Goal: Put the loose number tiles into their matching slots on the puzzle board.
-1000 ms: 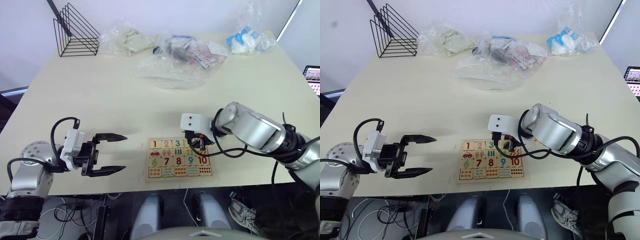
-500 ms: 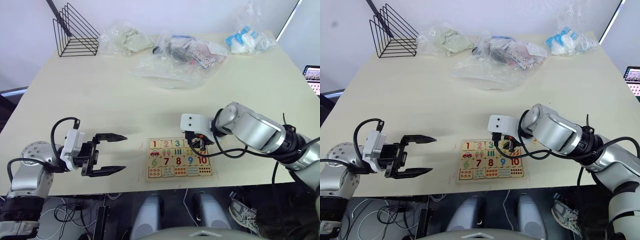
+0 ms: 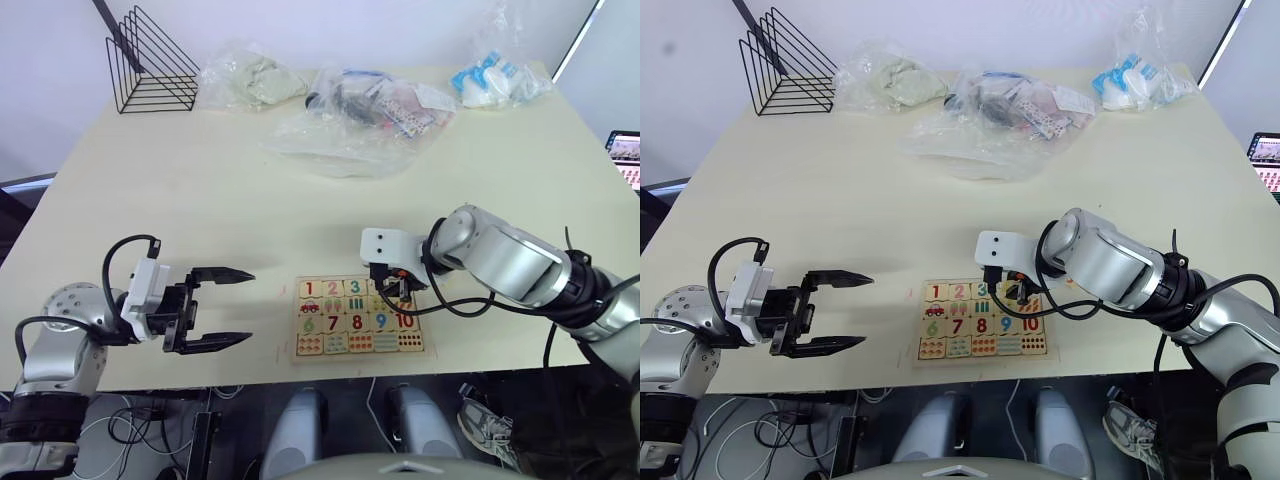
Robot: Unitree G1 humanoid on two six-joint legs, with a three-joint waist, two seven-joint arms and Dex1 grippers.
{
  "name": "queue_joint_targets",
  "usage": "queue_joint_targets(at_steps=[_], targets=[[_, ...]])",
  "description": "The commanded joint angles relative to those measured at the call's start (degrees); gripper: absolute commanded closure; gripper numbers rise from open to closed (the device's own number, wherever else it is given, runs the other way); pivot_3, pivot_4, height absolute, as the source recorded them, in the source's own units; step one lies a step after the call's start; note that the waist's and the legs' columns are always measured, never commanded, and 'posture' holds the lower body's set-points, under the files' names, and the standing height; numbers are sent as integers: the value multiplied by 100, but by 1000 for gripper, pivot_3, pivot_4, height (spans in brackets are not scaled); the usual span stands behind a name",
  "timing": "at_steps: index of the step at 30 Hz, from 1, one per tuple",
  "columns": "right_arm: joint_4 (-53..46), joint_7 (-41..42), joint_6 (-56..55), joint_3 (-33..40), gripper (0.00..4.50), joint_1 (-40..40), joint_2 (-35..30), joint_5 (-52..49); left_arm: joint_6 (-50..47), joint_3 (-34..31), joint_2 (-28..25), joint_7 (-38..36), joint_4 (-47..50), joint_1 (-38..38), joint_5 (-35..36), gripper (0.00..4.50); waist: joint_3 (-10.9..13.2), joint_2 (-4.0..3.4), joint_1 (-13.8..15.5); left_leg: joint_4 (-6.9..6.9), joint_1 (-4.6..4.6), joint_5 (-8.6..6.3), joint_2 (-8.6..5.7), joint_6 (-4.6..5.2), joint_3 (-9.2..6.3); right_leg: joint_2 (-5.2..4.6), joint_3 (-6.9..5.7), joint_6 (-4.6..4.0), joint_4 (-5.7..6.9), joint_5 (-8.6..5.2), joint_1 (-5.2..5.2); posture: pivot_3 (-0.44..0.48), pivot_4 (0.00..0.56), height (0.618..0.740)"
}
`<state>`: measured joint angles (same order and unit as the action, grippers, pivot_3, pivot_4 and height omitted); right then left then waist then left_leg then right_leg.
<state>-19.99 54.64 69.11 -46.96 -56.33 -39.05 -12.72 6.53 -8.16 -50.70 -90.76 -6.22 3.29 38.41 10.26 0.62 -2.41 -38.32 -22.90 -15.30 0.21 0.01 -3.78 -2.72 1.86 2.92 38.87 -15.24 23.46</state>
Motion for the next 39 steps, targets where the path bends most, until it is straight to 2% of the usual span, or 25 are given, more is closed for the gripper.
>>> queue_joint_targets(at_steps=[1, 2, 9, 10, 14, 20, 29, 31, 33, 34, 35, 39], targets=[[-188, 37, -92, 20, 3644, -7, 6, 29, 45, -23, -27, -174, 54, -42, 53, 0, 0, 0, 0, 0, 0, 0, 0, 0, 0, 0, 0, 0, 0, 0, 0, 0, 150, 740], [-184, 37, -115, 17, 3644, -4, 10, 35, 48, -18, -24, -174, 43, -34, 48, 0, 0, 0, 0, 0, 0, 0, 0, 0, 0, 0, 0, 0, 0, 0, 0, 0, 150, 740], [-184, 80, -209, 26, 217, -15, -11, 46, 56, 13, -20, -174, -7, 2, 33, 0, 0, 0, 0, 0, 0, 0, 0, 0, 0, 0, 0, 0, 0, 0, 0, 0, 150, 740], [-186, 99, -226, 20, 12, -17, -21, 49, 57, 19, -21, -174, -14, 9, 31, 0, 0, 0, 0, 0, 0, 0, 0, 0, 0, 0, 0, 0, 0, 0, 0, 0, 150, 740], [-205, 144, -243, 82, 12, 1, -54, 31, 53, 34, -24, -174, -17, 27, 31, 0, 0, 0, 0, 0, 0, 0, 0, 0, 0, 0, 0, 0, 0, 0, 0, 0, 150, 740], [-193, 164, -460, 545, 12, 199, -155, -74, 47, 34, -27, -174, -10, 32, 35, 0, 0, 0, 2, 0, 0, 0, 0, 0, 0, 0, 0, 0, -1, 0, 0, 0, 150, 740], [-202, 256, -1457, 1638, 12, 1117, -416, -317, 59, 67, -47, -174, -70, 98, 34, 0, 0, 2, 9, 0, 0, 0, 0, 0, 4, -2, 0, 0, -2, 0, -1, 0, 150, 740], [-149, 291, -1836, 2003, 528, 1417, -329, -461, 67, 78, -54, -174, -85, 110, 40, 0, 0, 2, 6, 0, 0, 0, -1, 0, 6, -1, 0, 1, -1, 0, -1, 0, 150, 740], [-67, 295, -2225, 2353, 1232, 1724, -238, -586, 76, 96, -61, -174, -101, 126, 46, 0, 0, 2, 5, 0, 0, 0, 0, 0, 7, 2, 1, 0, 0, 0, -1, 0, 150, 740], [-19, 264, -2405, 2516, 1938, 1863, -154, -642, 84, 105, -63, -174, -109, 134, 48, 0, 0, 2, 7, 2, 0, 0, 0, 0, 7, 2, 1, 0, -1, 0, -1, 0, 150, 740], [21, 250, -2553, 2627, 2182, 1963, -83, -672, 90, 112, -65, -174, -115, 139, 50, 0, 0, 3, 6, 2, 0, 0, 1, 0, 8, 2, 1, 0, -1, 0, -1, 0, 150, 740], [153, 289, -3111, 2849, 4054, 2320, 93, -679, 113, 141, -68, -174, -139, 171, 58, 0, 0, 3, 7, 1, 0, 0, 1, 0, 10, 2, 3, 1, 0, 0, -2, 0, 150, 740]])
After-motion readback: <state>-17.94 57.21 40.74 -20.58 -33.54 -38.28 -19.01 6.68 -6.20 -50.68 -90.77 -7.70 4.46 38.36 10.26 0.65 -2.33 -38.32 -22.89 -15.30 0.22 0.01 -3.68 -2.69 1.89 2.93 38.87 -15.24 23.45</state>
